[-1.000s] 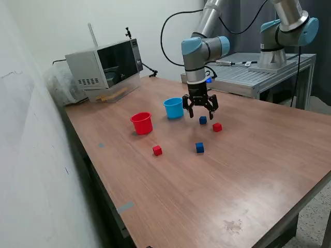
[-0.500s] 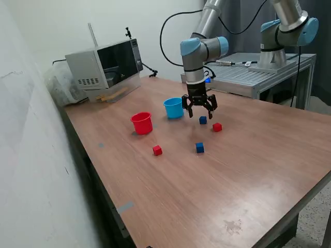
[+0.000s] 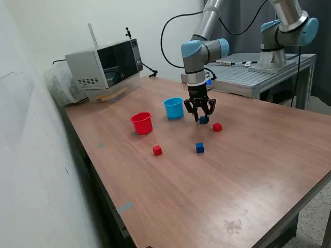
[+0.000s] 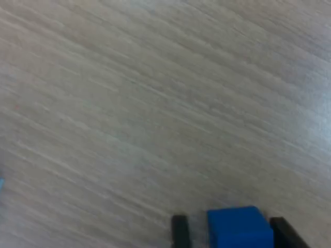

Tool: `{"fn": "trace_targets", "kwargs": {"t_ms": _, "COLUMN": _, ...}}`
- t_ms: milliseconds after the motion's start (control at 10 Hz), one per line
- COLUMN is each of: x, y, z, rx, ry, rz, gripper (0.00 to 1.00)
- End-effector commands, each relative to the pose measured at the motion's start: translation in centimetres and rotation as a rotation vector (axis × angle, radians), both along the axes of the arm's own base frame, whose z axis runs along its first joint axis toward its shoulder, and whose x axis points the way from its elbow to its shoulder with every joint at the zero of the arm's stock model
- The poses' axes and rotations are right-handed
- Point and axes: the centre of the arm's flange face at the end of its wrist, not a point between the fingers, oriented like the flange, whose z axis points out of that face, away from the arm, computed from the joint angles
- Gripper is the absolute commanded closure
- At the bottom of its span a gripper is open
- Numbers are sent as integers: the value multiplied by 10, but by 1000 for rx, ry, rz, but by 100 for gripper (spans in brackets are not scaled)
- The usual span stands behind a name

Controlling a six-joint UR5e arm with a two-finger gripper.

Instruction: Place red objects in the red bin, and blue objects in the blue bin.

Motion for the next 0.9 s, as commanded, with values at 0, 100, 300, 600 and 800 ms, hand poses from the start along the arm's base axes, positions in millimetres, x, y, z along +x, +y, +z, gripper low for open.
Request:
{"fn": "trace_targets", "kwargs": {"t_ms": 0, "x": 0, "y": 0, "z": 0, "rx": 1, "ry": 3, "rz": 3, "gripper": 100}}
{"fn": "trace_targets", "kwargs": {"t_ms": 100, "x": -3, "y": 2, "z": 8, "rx": 9, "ry": 16, "rz": 3, "gripper": 100}}
{"fn": "trace_targets", "kwargs": {"t_ms": 300, "x": -4, "y": 3, "z": 86, "rx": 26, "ry": 133, "rz": 2, "gripper": 100}}
{"fn": "trace_targets", "kwargs": {"t_ms": 600, "x": 5, "y": 64, "z": 157, "rx": 41, "ry": 180, "rz": -100, "gripper": 100}}
{"fn": "trace_targets", "kwargs": {"t_ms": 800, "x": 10, "y": 138, "z": 146, "rx": 41, "ry": 141, "rz": -216, "gripper": 100}}
